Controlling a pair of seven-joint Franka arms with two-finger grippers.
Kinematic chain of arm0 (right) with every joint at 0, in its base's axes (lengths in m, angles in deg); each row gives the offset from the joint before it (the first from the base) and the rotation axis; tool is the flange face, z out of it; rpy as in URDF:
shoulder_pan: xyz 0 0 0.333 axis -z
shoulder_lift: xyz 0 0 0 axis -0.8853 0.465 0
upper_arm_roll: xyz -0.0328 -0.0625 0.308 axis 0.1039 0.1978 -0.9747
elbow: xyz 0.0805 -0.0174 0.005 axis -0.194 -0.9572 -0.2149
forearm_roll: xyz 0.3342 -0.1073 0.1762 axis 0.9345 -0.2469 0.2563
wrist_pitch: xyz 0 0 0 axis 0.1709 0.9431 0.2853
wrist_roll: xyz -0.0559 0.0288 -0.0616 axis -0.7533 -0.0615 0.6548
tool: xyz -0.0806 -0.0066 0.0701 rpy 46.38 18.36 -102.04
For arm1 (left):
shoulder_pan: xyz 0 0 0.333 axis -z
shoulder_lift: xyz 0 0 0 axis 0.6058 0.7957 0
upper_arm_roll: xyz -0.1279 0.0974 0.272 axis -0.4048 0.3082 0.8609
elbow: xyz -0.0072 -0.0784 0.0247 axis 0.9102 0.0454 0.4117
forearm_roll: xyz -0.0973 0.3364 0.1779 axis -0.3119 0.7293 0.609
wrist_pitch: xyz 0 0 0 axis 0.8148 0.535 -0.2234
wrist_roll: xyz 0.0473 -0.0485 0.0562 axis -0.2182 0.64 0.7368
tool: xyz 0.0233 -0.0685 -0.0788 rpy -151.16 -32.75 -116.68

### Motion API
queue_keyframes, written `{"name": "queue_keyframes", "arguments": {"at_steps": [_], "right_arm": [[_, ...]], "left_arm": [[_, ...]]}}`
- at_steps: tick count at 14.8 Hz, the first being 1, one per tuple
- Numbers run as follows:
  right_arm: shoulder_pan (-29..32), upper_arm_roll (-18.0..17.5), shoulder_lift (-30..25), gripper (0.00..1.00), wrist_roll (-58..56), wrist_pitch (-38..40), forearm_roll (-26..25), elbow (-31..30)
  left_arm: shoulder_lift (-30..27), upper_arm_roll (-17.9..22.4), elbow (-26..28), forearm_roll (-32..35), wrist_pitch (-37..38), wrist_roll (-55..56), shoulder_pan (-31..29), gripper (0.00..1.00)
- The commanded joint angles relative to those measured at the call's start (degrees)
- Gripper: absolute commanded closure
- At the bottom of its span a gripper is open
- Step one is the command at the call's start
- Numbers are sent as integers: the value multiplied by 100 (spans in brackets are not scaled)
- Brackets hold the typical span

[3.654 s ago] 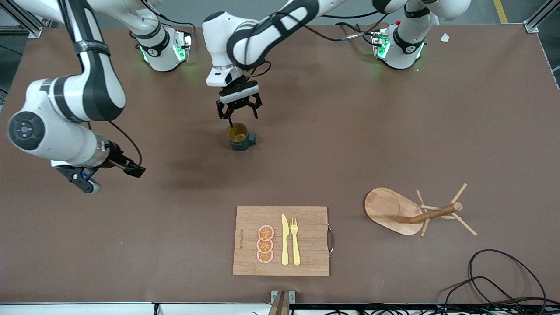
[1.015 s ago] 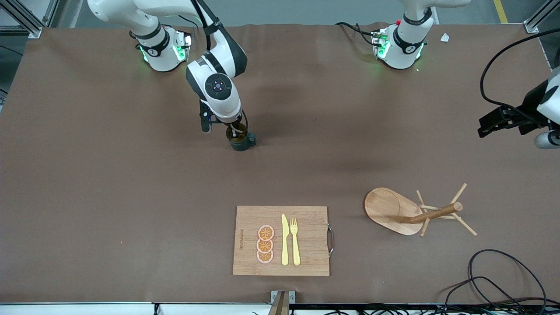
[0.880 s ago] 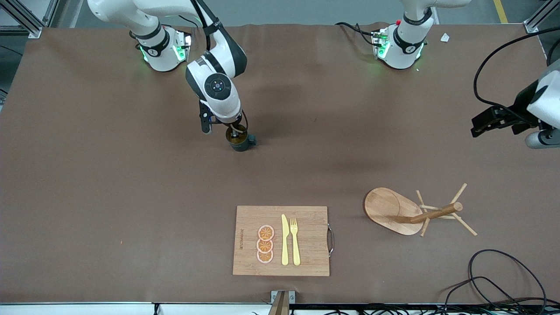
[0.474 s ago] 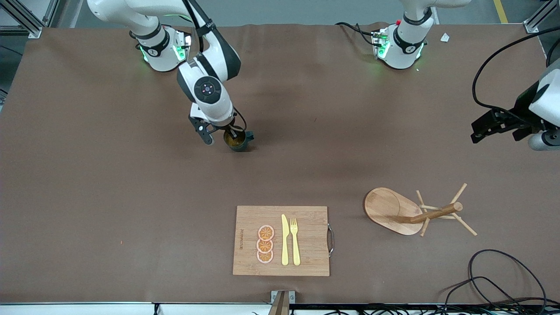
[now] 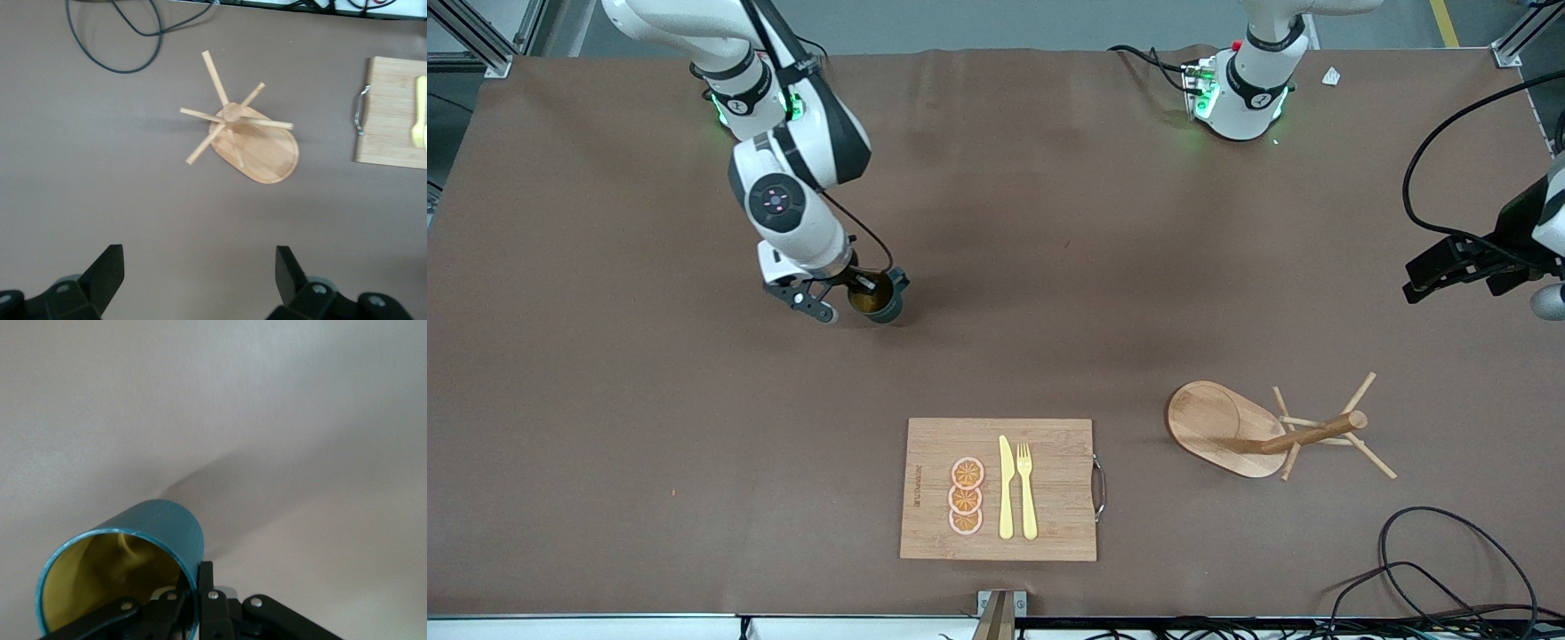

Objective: Transfer cup from left to right arm and place
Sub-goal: 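Carry the teal mug with the right gripper away from the stand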

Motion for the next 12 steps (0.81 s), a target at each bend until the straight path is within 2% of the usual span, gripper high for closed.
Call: {"name": "queue_keyframes", "arguments": {"at_steps": [1, 5, 7, 9, 12], "right_arm": [[620, -70, -437, 100, -1714, -1, -55, -430], [1542, -79, -727, 100, -4577, -36, -55, -800], [2175, -79, -710, 100, -6266, -36, -55, -818], [2659, -79, -692, 100, -7786, -53, -55, -809], [3047, -70, -683, 100, -9835, -185, -150, -800]], "left_arm": [[55, 15, -127, -488, 105, 17, -267, 0], [99, 33, -127, -427, 105, -642, -313, 0], [90, 32, -118, -419, 105, -520, -269, 0], [82, -11, -118, -95, 96, -476, -260, 0], [29, -38, -100, 109, 114, -458, -225, 0]]}}
